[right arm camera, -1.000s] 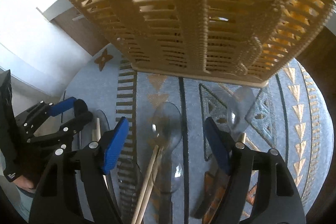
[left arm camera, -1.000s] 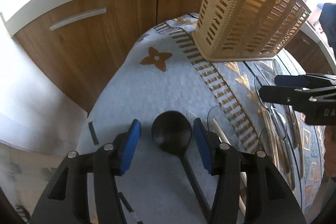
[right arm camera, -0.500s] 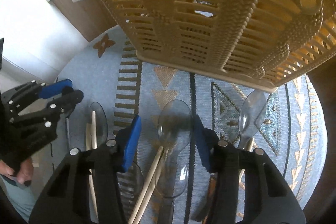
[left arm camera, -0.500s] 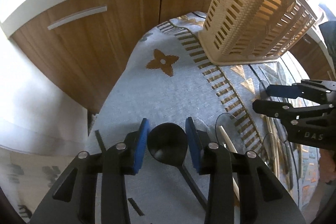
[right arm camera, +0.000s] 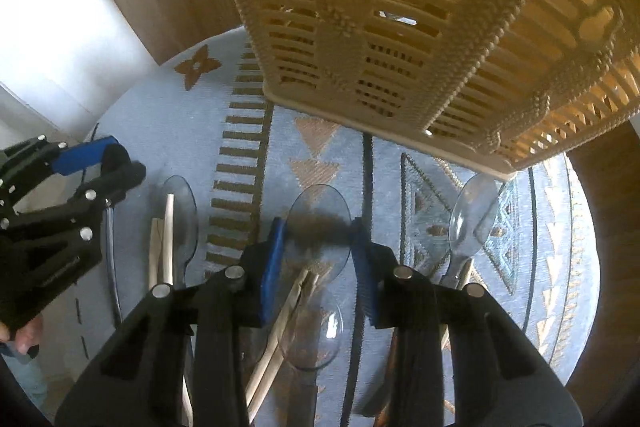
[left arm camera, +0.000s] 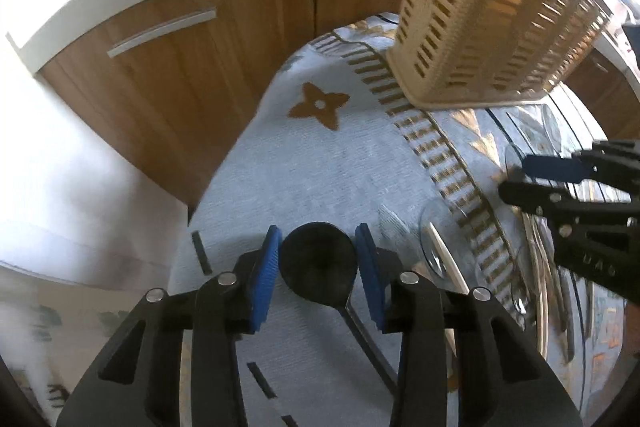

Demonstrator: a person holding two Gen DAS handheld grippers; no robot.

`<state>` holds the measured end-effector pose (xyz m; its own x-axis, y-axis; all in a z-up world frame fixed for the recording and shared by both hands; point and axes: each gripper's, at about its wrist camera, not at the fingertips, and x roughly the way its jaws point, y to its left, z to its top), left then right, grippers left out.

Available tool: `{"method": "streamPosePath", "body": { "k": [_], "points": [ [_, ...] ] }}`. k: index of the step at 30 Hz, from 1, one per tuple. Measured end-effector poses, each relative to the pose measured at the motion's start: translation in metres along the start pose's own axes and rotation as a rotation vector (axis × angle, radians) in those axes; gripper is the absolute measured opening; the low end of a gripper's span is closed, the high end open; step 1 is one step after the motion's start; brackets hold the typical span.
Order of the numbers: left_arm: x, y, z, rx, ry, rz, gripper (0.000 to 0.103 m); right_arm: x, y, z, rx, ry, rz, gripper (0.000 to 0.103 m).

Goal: Organize utensils
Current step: 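Grasp the black ladle with the left gripper while the right gripper grasps a clear spoon, then lift the ladle with the left gripper while the right gripper carries the spoon to the basket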

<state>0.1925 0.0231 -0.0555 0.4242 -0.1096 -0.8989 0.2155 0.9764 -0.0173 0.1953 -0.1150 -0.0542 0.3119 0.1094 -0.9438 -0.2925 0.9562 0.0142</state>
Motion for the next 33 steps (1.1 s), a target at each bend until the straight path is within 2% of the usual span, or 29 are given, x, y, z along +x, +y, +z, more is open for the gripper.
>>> {"method": "streamPosePath", "body": {
  "k": [3,8,13,18,19,24,28,33],
  "points": [
    [-0.009,-0.002,-0.013,-0.025,-0.027,-0.039,0.035,-0.005,-0.004,-0.005,-0.002,-0.03,0.018,0.03],
    [-0.043,-0.011,-0.025,-0.025,-0.171,-0.106,0.035,-0.028,-0.012,-0.021,-0.018,-0.14,0.083,0.03],
    [-0.089,-0.025,-0.025,0.002,-0.355,-0.116,0.035,-0.069,-0.02,-0.048,-0.043,-0.317,0.151,0.03],
    [-0.132,-0.041,-0.026,0.027,-0.501,-0.117,0.035,-0.118,-0.041,-0.084,-0.031,-0.517,0.19,0.03],
    [-0.14,-0.044,-0.026,0.033,-0.525,-0.115,0.035,-0.128,-0.046,-0.075,-0.031,-0.543,0.188,0.03],
    [-0.17,-0.057,-0.015,0.047,-0.626,-0.119,0.035,-0.174,-0.055,-0.081,0.0,-0.72,0.174,0.03],
    [-0.195,-0.068,0.0,0.072,-0.744,-0.079,0.035,-0.206,-0.065,-0.078,0.038,-0.838,0.155,0.03],
    [-0.221,-0.079,0.03,0.081,-0.906,-0.038,0.035,-0.241,-0.077,-0.062,0.119,-1.002,0.066,0.03]
  ]
}}
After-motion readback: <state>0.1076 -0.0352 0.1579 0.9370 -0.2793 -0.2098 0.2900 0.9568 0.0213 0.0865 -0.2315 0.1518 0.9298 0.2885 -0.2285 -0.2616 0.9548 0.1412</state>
